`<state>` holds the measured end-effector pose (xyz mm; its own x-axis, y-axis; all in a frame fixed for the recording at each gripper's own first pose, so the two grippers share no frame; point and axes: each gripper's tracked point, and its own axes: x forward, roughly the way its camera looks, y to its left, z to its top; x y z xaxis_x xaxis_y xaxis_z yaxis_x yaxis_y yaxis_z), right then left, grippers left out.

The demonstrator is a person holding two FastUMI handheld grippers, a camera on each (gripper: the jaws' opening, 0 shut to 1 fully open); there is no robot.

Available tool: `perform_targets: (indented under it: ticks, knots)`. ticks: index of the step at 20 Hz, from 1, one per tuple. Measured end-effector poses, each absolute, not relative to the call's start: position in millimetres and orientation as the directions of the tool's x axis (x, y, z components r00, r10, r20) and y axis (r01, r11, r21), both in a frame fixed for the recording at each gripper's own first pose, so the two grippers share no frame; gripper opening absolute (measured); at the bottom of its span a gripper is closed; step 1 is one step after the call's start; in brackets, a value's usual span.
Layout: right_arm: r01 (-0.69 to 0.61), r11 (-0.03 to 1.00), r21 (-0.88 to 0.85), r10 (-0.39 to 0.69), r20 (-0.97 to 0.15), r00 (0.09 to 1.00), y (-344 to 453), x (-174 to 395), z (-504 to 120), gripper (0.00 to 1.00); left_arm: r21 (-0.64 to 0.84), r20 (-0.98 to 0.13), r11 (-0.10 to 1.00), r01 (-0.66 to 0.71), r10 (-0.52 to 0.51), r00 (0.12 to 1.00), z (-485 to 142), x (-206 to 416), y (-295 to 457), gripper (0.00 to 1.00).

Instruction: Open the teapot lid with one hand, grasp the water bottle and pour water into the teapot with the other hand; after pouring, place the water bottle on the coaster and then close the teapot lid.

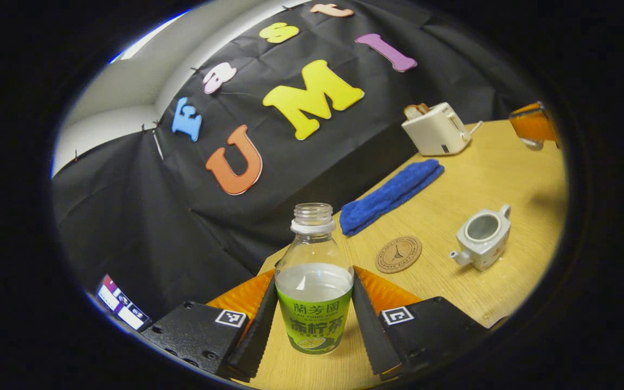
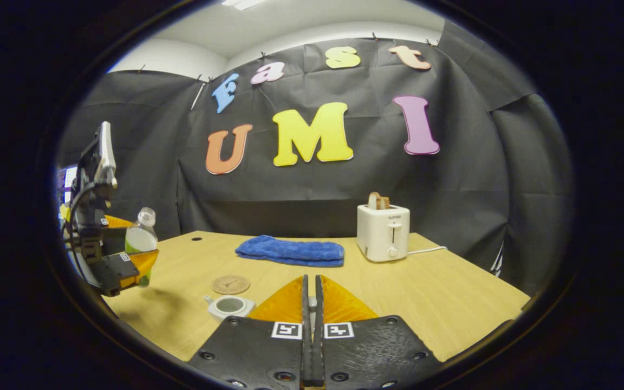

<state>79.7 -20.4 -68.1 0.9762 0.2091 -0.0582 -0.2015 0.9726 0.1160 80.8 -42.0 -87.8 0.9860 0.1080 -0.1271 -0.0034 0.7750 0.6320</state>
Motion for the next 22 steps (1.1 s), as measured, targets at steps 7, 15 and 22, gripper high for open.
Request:
perform_targets:
  ticks: [7, 15, 22]
  knots:
    - [-0.161, 0.977, 0.142, 0.171, -0.061, 0.983, -43, 83, -64, 0.00, 0.860, -0.171, 0.502, 0.094, 0.111, 0.979, -96, 84, -61, 0.75]
    - [-0.133, 0.983, 0.126, 0.139, -0.044, 0.989, -54, 81, -58, 0.00, 0.977, -0.165, 0.144, 0.155, 0.056, 0.985, -90, 80, -102, 0.75]
    - [-0.121, 0.982, 0.143, 0.127, -0.036, 0.991, -61, 82, -55, 0.00, 0.983, -0.176, -0.053, 0.178, 0.036, 0.984, -95, 75, -126, 0.75]
